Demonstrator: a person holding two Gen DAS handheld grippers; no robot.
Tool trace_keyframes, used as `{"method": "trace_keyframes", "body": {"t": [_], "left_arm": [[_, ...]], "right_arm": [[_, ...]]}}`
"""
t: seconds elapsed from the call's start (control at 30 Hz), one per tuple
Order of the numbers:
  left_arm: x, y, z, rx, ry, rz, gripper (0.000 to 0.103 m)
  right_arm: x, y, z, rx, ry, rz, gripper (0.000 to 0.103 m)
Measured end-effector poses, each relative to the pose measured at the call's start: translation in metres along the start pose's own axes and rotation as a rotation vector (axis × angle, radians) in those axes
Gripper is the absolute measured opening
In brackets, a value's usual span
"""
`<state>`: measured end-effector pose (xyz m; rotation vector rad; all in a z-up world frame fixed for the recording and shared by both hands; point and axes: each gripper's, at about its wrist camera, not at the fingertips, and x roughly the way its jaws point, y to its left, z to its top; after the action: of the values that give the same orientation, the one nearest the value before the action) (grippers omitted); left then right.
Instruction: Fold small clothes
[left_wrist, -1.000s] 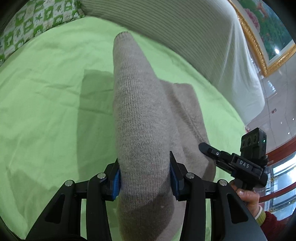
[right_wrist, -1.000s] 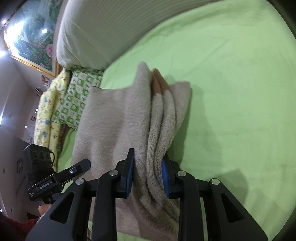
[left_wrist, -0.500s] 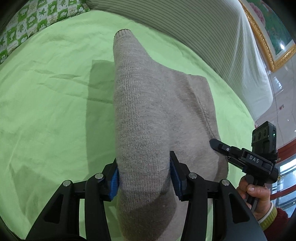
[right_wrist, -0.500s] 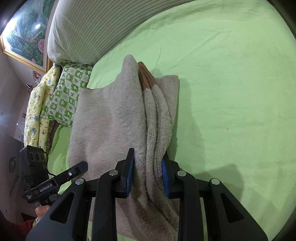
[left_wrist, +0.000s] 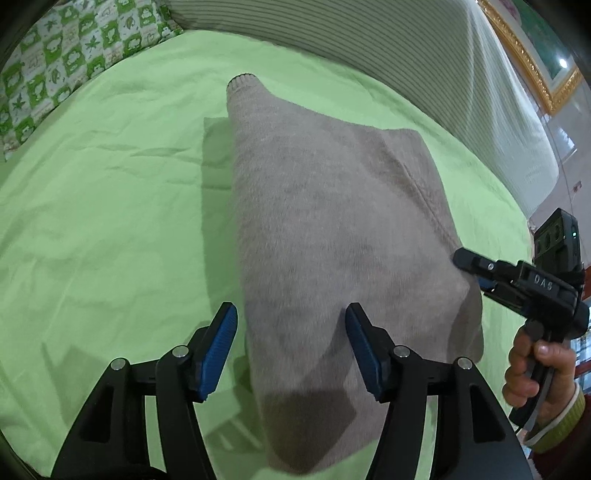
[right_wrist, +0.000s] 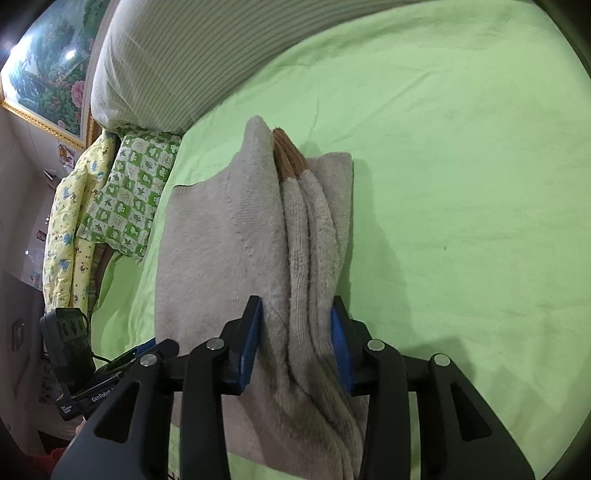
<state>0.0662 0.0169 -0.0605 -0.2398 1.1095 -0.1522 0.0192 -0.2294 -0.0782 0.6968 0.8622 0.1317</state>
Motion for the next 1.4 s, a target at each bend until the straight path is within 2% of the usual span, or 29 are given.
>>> {"method": "trace_keyframes", "body": {"t": [0.23,0.47,0.6,0.7,0.77,0.83,0.9,0.97,1.0,1.17,1.4], "left_arm": [[-0.016,0.007,-0.023,0.013,0.016,0.008,0.062],[-0.017,0.014,-0.045,0.007,0.052,0.017,0.062],[-0.016,0.016,-0.053,0.008,0.063,0.019,0.062],[-0.01,0.012,-0.053,0.032,0.074,0.029,0.062],[-0.006,0.011,-0.053,0.047,0.081,0.03,0.062],[-0.001,0.01,-0.053,0.053,0.091,0.034,0.062],[0.003,0.011,-0.053,0.055,0.099,0.033,0.064],[0.007,0.012,-0.054,0.053,0.106,0.031,0.065],[0.007,0.012,-0.054,0.051,0.106,0.031,0.066],[-0.002,0.008,-0.054,0.058,0.092,0.039,0.064],[-0.024,0.001,-0.03,0.05,0.015,0.03,0.064]], "right_arm": [[-0.023,-0.004,-0.016,0.002,-0.033,-0.019,0.039],[-0.049,-0.003,-0.042,-0.024,-0.082,-0.078,0.039],[-0.061,0.012,-0.054,-0.069,-0.125,-0.059,0.039],[-0.054,0.029,-0.06,-0.119,-0.086,-0.003,0.039],[-0.044,0.036,-0.063,-0.146,-0.056,-0.003,0.039],[-0.032,0.032,-0.063,-0.135,-0.03,-0.047,0.039],[-0.02,0.017,-0.061,-0.091,-0.003,-0.116,0.034],[-0.013,-0.002,-0.061,-0.03,0.012,-0.144,0.014],[-0.013,-0.009,-0.06,-0.008,0.009,-0.149,0.012],[-0.021,-0.006,-0.058,-0.011,0.011,-0.124,0.013],[-0.048,0.031,-0.046,-0.092,-0.081,-0.083,0.015]]}}
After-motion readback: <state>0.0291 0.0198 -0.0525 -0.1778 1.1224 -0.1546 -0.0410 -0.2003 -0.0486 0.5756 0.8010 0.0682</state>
